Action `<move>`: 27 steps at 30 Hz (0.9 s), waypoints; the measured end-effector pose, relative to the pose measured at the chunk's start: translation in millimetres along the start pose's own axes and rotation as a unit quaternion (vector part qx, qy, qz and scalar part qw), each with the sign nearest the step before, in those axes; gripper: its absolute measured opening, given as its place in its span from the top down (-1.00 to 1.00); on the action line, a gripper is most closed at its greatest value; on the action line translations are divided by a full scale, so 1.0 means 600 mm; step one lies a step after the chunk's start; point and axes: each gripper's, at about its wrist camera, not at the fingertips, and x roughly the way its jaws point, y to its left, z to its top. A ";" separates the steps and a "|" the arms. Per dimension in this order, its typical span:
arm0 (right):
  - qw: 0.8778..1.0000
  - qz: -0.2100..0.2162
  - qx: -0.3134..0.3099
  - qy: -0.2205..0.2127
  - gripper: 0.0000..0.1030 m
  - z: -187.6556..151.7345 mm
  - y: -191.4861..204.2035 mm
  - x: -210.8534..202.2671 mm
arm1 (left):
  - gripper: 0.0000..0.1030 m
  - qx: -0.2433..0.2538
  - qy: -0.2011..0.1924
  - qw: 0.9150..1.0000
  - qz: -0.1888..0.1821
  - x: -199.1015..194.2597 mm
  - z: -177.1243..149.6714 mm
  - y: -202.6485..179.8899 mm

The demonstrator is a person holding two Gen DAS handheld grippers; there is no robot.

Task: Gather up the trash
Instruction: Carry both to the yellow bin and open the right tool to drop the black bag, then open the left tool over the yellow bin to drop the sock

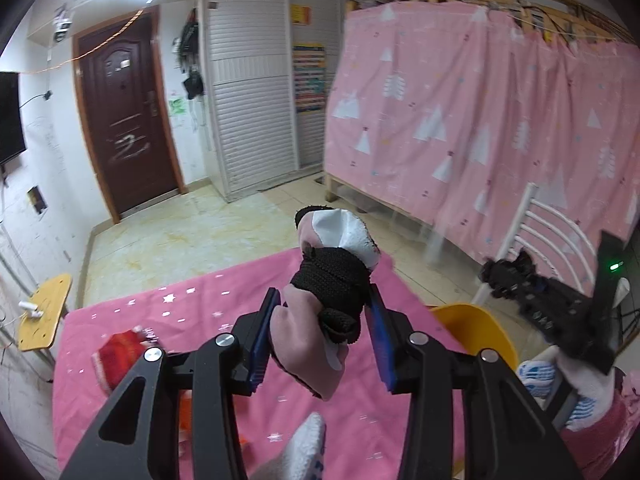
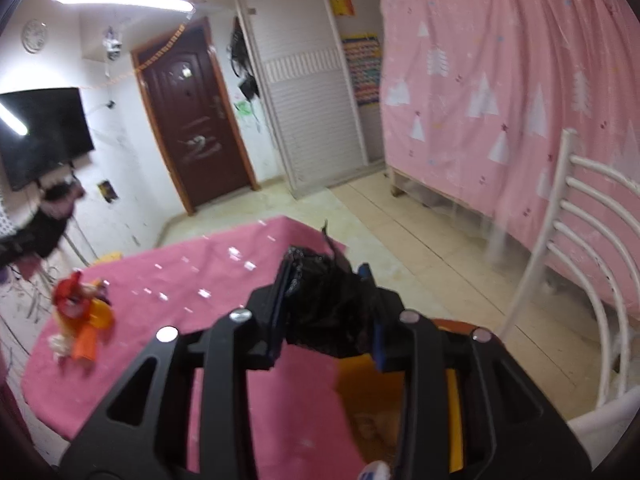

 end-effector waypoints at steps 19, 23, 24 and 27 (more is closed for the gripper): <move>0.989 -0.021 0.127 -0.077 -0.41 0.012 -0.152 -0.069 | 0.31 0.072 0.038 0.988 -0.134 0.108 0.013 -0.247; 0.987 -0.017 0.132 -0.085 -0.41 0.014 -0.161 -0.073 | 0.05 0.065 0.048 0.985 -0.154 0.131 0.008 -0.271; 0.987 -0.017 0.133 -0.086 -0.41 0.013 -0.162 -0.074 | -0.10 0.063 0.050 0.985 -0.153 0.135 0.007 -0.272; 0.987 -0.013 0.137 -0.085 -0.42 0.014 -0.168 -0.073 | -0.24 0.052 0.056 0.985 -0.154 0.142 0.001 -0.269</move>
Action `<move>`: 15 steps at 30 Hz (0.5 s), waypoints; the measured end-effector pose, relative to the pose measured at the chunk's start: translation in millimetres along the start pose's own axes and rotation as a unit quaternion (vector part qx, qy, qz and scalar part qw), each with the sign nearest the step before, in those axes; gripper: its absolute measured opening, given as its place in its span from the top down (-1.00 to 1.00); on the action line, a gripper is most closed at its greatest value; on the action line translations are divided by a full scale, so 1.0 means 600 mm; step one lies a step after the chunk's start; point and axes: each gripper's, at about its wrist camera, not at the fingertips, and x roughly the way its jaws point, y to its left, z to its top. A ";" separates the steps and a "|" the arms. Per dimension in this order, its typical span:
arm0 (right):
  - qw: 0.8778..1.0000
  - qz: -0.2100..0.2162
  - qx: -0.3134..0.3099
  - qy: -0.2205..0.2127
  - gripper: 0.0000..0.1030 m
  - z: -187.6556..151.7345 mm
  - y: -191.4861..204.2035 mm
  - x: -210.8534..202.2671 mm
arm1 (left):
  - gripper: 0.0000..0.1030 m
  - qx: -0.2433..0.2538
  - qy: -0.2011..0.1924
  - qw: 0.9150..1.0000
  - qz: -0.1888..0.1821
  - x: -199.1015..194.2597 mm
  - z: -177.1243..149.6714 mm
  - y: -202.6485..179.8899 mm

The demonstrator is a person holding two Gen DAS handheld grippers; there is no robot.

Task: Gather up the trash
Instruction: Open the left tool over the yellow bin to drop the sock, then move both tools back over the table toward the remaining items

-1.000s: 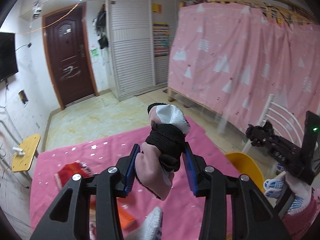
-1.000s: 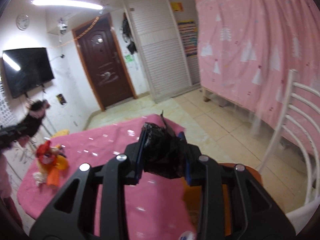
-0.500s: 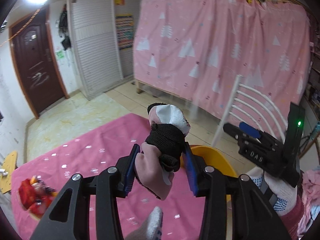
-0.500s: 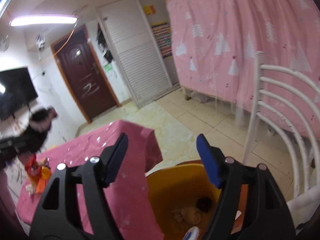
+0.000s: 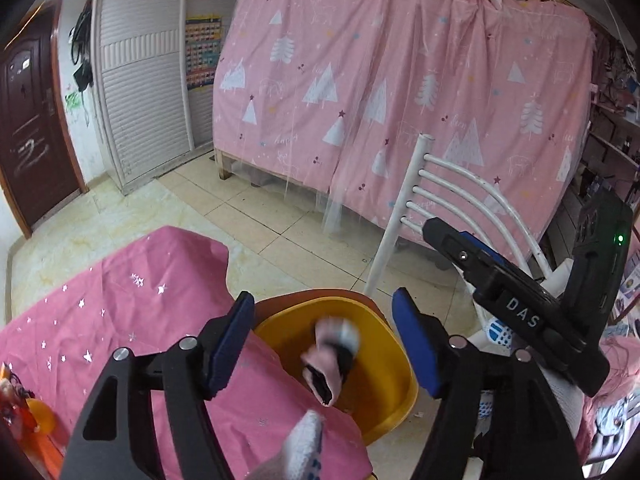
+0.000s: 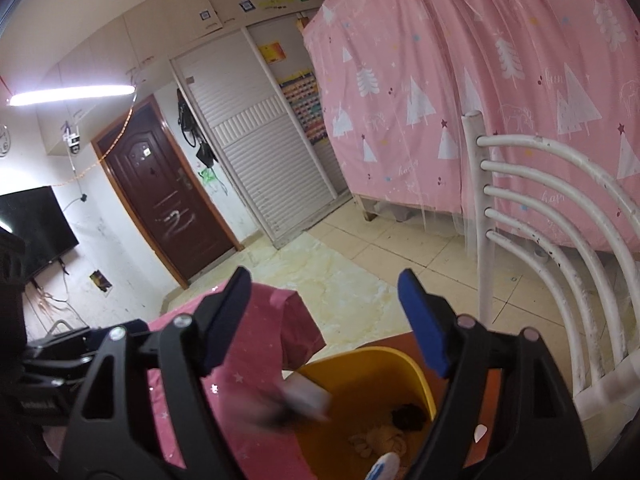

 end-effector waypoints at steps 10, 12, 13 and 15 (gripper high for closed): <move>1.000 0.016 -0.024 0.012 -0.45 -0.012 0.036 0.006 | -0.24 -0.024 -0.011 1.000 0.009 -0.047 -0.014 0.038; 0.999 0.021 -0.034 0.012 -0.46 -0.015 0.051 0.003 | -0.24 -0.028 -0.015 0.999 0.006 -0.061 -0.016 0.046; 0.999 0.023 -0.036 0.013 -0.49 -0.016 0.057 0.003 | -0.24 -0.029 -0.018 0.999 0.006 -0.070 -0.017 0.051; 0.999 0.027 -0.044 0.015 -0.52 -0.020 0.073 0.002 | -0.24 -0.030 -0.028 0.999 0.009 -0.091 -0.021 0.062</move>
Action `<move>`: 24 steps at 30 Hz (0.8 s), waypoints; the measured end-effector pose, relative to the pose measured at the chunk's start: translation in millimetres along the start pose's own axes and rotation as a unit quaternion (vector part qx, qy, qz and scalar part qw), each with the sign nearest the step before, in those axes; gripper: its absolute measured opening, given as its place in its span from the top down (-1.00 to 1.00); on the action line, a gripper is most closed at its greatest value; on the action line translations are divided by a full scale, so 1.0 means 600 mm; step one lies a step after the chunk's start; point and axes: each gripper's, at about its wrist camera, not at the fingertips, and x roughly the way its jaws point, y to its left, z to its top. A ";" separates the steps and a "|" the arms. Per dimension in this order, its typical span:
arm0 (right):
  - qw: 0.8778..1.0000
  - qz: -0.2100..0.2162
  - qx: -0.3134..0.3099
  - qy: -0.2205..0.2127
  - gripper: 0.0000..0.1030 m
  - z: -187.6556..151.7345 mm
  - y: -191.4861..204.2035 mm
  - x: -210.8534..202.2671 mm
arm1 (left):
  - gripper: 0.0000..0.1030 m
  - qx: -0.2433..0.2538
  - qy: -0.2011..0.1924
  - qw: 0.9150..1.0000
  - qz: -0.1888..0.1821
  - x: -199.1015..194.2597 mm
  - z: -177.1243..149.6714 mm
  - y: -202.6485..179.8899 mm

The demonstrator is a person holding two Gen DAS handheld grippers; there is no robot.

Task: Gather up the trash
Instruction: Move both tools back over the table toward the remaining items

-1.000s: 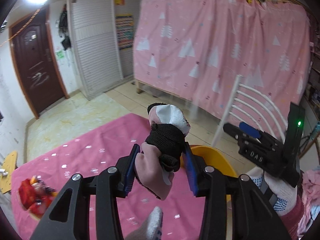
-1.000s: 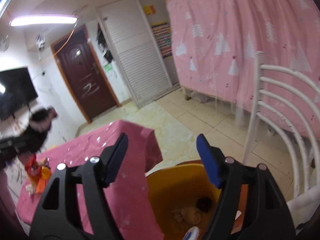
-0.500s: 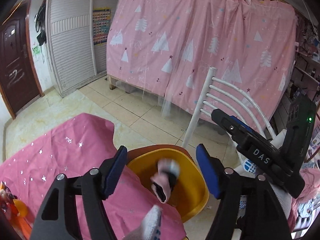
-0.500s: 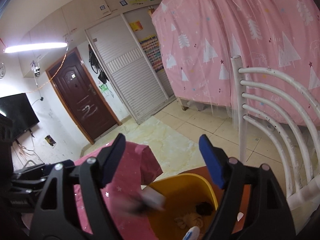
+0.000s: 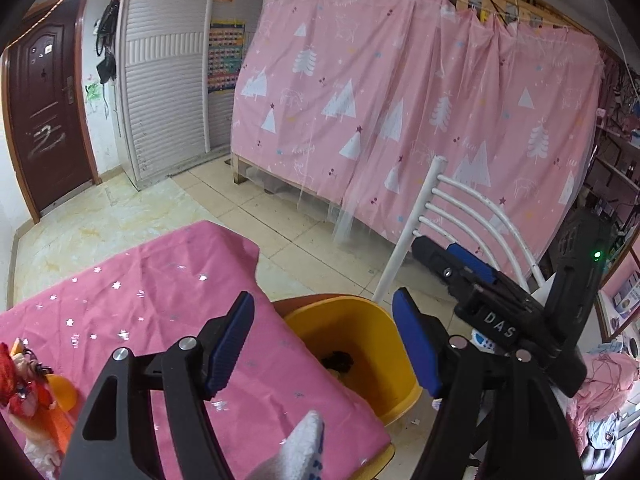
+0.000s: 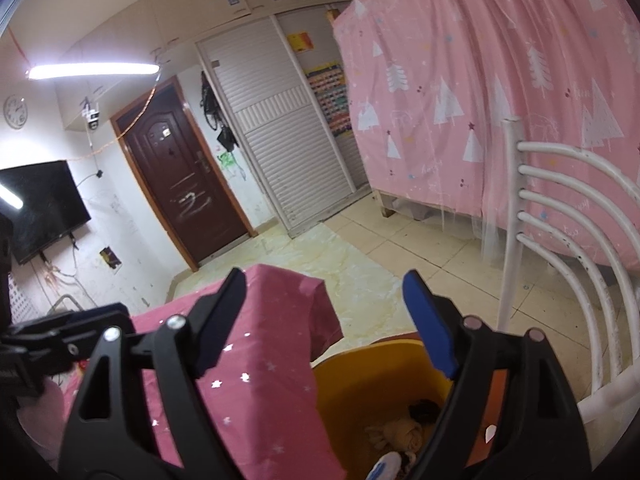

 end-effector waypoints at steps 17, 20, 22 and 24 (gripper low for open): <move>0.992 0.074 -0.088 0.057 -0.54 -0.038 0.198 0.055 | -0.33 -0.039 -0.047 0.997 0.040 -0.151 -0.050 0.121; 0.988 0.086 -0.107 0.067 -0.58 -0.047 0.237 0.065 | -0.35 -0.049 -0.055 0.996 0.053 -0.174 -0.062 0.149; 0.986 0.094 -0.118 0.075 -0.67 -0.053 0.262 0.073 | -0.38 -0.056 -0.057 0.994 0.068 -0.187 -0.069 0.170; 0.983 0.103 -0.129 0.084 -0.67 -0.061 0.286 0.081 | -0.39 -0.064 -0.057 0.993 0.078 -0.198 -0.076 0.193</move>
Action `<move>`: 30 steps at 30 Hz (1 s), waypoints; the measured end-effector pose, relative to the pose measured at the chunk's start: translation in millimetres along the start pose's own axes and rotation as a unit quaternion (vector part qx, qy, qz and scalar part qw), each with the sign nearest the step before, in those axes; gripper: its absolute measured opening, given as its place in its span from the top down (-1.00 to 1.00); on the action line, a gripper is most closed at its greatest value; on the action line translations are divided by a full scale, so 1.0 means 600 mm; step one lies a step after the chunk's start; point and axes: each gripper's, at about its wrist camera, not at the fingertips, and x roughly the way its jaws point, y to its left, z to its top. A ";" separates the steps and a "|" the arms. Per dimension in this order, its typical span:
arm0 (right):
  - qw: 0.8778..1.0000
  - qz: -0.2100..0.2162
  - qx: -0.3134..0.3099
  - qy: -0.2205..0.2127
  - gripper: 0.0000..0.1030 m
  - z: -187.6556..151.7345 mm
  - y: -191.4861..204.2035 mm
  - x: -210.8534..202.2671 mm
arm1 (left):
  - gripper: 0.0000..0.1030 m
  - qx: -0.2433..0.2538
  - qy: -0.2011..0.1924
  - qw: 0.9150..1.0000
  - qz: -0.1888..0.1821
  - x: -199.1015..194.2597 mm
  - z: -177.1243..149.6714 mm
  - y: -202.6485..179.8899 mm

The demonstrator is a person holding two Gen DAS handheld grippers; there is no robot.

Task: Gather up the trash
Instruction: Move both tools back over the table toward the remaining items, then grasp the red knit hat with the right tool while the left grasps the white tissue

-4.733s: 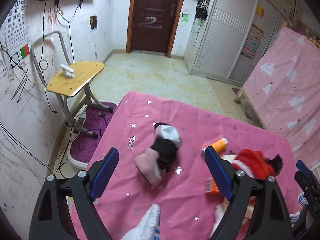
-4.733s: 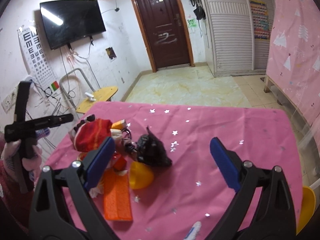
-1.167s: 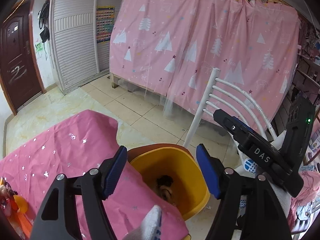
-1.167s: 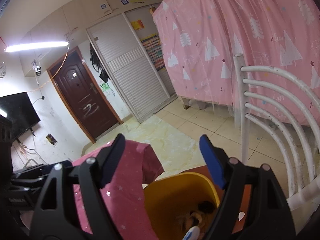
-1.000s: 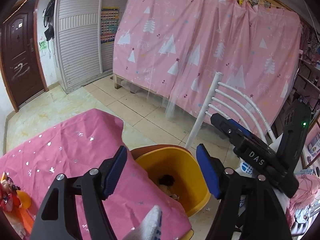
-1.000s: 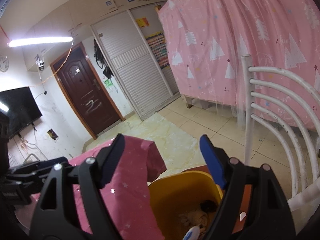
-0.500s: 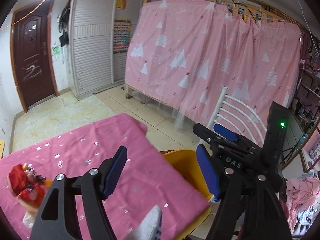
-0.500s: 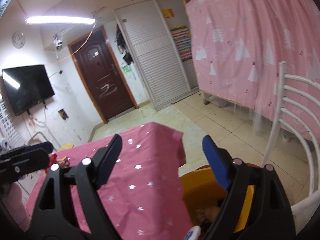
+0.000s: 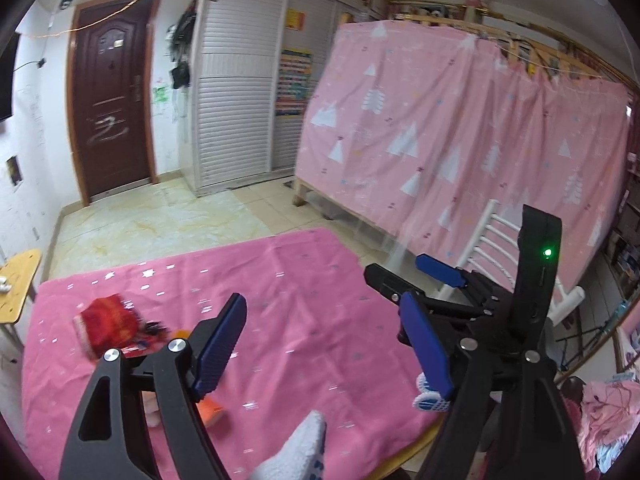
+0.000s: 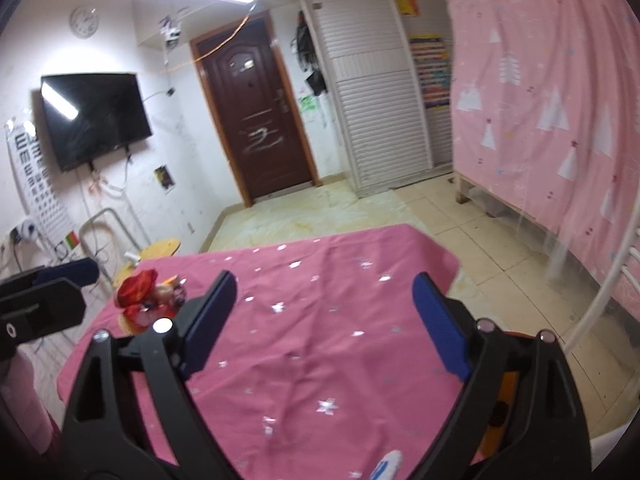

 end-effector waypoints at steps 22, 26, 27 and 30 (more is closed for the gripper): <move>0.990 0.071 -0.109 0.053 -0.73 0.001 0.213 0.101 | -0.42 -0.134 0.072 0.986 0.070 -0.009 -0.131 0.324; 0.987 0.089 -0.116 0.067 -0.74 -0.002 0.243 0.119 | -0.42 -0.137 0.091 0.984 0.072 0.010 -0.150 0.340; 0.986 0.093 -0.119 0.071 -0.74 -0.003 0.252 0.126 | -0.42 -0.135 0.098 0.983 0.073 0.019 -0.152 0.337; 0.982 0.105 -0.130 0.083 -0.74 -0.006 0.283 0.144 | -0.39 -0.129 0.110 0.982 0.087 0.037 -0.160 0.338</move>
